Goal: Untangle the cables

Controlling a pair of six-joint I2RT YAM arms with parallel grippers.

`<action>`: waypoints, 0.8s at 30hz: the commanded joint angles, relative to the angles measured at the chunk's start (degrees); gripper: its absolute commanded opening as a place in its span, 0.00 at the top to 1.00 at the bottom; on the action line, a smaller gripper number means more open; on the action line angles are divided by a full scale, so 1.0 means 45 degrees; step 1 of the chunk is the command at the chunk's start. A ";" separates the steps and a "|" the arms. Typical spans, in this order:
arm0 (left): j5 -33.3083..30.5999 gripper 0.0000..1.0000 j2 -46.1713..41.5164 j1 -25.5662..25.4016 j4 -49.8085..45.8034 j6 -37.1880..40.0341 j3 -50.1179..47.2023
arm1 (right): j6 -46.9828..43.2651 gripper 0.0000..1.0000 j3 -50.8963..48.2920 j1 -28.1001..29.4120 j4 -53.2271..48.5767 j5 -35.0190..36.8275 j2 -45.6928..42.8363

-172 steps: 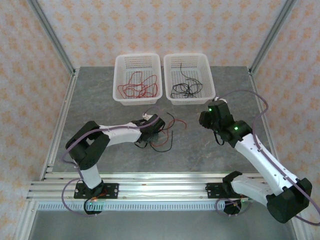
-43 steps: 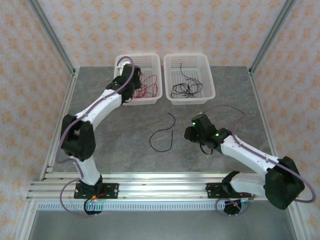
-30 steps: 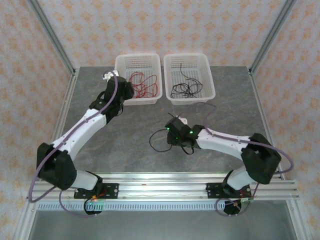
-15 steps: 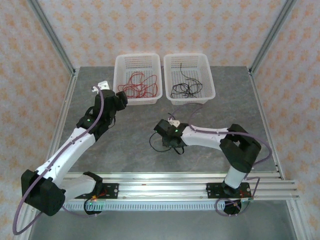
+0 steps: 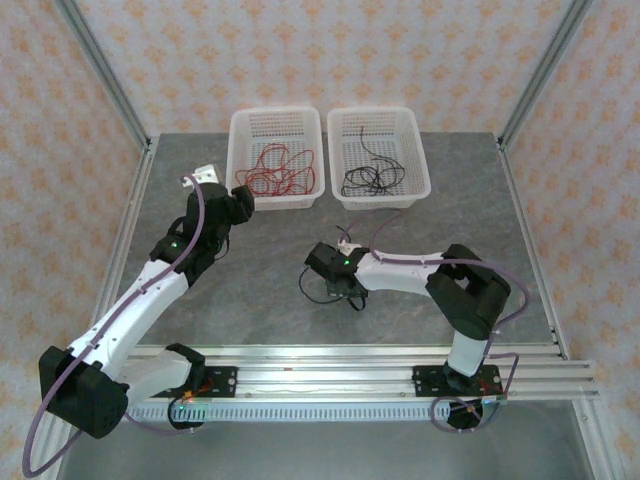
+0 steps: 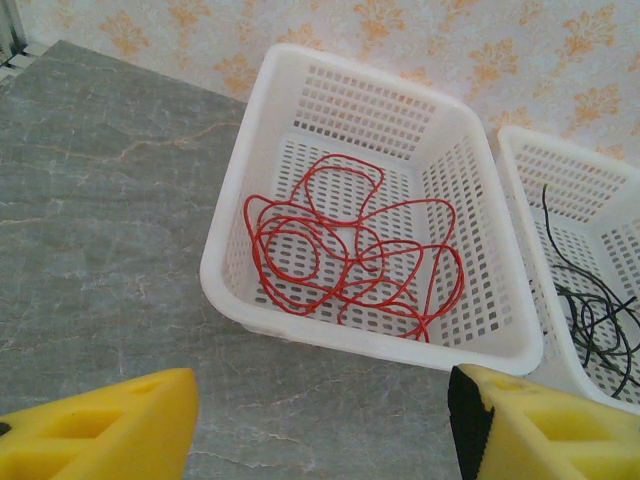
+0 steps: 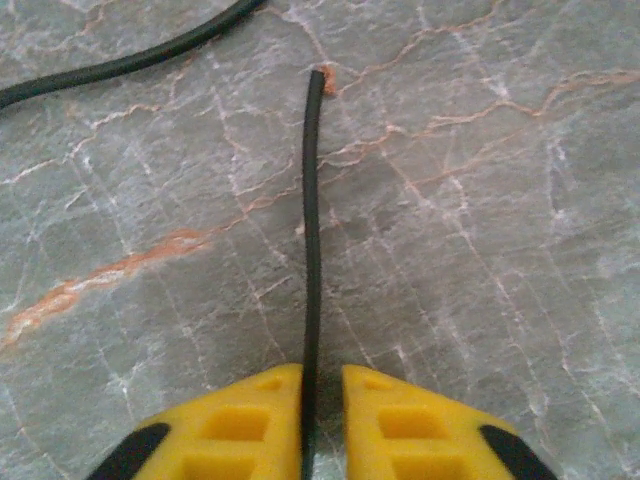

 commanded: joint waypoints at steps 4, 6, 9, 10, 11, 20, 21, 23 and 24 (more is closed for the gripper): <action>0.0190 0.31 -0.0648 0.0043 -0.0527 0.0269 -0.0082 | 0.0331 0.99 -0.0151 0.0070 0.0506 0.0223 0.0583; 0.0232 0.31 -0.0877 0.0043 -0.0613 0.0250 -0.0070 | 0.0390 1.00 -0.0286 0.0068 0.0656 0.0329 0.0396; 0.0326 0.30 -0.1144 0.0043 -0.0562 0.0121 -0.0170 | 0.0373 1.00 -0.0426 0.0063 0.0966 0.0423 -0.0006; 0.0438 0.30 -0.1165 0.0043 -0.0495 0.0049 -0.0228 | 0.0335 1.00 -0.0445 0.0074 0.1006 0.0494 -0.0145; 0.0612 0.30 -0.1165 0.0053 -0.0429 -0.0019 -0.0258 | 0.0299 1.00 -0.0419 0.0071 0.1017 0.0610 -0.0324; 0.1481 0.31 -0.1271 0.0043 -0.0044 -0.0395 -0.0374 | -0.0295 1.00 -0.1016 0.0077 0.0887 0.1838 -0.2814; 0.1522 0.31 -0.1315 0.0043 -0.0067 -0.0400 -0.0340 | -0.0399 1.00 -0.1042 0.0079 0.0796 0.2015 -0.3079; 0.1618 0.31 -0.1417 0.0043 -0.0124 -0.0395 -0.0233 | -0.0690 1.00 -0.1058 0.0080 0.0604 0.2329 -0.3621; 0.1639 0.31 -0.1452 0.0043 -0.0176 -0.0395 -0.0173 | -0.0824 1.00 -0.1060 0.0078 0.0526 0.2505 -0.3872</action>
